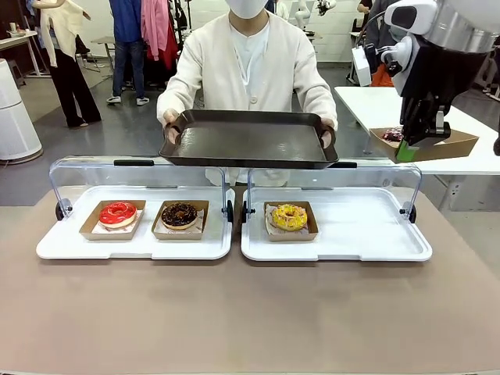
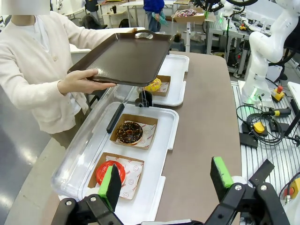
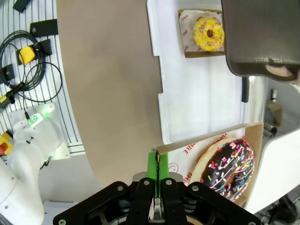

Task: Provide the desired donut to the person.
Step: Place the picked Paper togo box onto the Handle tray extended by the person.

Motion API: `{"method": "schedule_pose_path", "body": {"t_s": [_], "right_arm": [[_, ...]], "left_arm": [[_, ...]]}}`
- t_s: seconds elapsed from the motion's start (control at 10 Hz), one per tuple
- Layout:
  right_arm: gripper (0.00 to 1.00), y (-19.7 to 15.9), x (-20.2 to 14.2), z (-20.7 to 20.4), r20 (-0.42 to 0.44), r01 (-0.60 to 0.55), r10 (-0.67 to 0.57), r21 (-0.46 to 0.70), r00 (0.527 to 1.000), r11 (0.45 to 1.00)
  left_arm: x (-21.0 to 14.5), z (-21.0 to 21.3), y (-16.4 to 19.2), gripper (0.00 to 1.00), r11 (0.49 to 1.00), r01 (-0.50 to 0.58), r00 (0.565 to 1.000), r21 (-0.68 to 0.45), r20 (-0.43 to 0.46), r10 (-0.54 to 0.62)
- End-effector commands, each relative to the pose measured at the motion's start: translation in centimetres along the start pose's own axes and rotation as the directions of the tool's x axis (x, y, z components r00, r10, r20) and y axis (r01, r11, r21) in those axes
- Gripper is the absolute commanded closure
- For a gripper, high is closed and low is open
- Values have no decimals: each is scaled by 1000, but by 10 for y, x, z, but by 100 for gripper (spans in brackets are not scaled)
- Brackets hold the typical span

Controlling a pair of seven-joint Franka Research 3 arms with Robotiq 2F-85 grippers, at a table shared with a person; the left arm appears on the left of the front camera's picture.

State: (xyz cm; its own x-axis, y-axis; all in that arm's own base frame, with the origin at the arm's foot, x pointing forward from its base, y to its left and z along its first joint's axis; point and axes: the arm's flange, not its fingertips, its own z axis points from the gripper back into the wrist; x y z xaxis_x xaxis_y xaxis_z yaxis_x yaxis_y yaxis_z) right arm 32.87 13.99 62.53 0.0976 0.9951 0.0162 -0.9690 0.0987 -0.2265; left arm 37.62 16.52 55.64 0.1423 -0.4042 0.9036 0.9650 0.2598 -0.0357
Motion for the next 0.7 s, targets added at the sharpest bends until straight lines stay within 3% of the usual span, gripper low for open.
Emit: {"method": "schedule_pose_path", "body": {"t_s": [0.0, 0.6], "right_arm": [[100, 2, 3, 0, -14, 17, -17, -1, 1000, 1000], [98, 0, 0, 0, 0, 0, 0, 0, 1000, 1000]], "left_arm": [[1, 1, 0, 0, 1000, 9, 1000, 11, 6, -9], [1, 1, 0, 0, 1000, 9, 1000, 11, 6, -9]]}}
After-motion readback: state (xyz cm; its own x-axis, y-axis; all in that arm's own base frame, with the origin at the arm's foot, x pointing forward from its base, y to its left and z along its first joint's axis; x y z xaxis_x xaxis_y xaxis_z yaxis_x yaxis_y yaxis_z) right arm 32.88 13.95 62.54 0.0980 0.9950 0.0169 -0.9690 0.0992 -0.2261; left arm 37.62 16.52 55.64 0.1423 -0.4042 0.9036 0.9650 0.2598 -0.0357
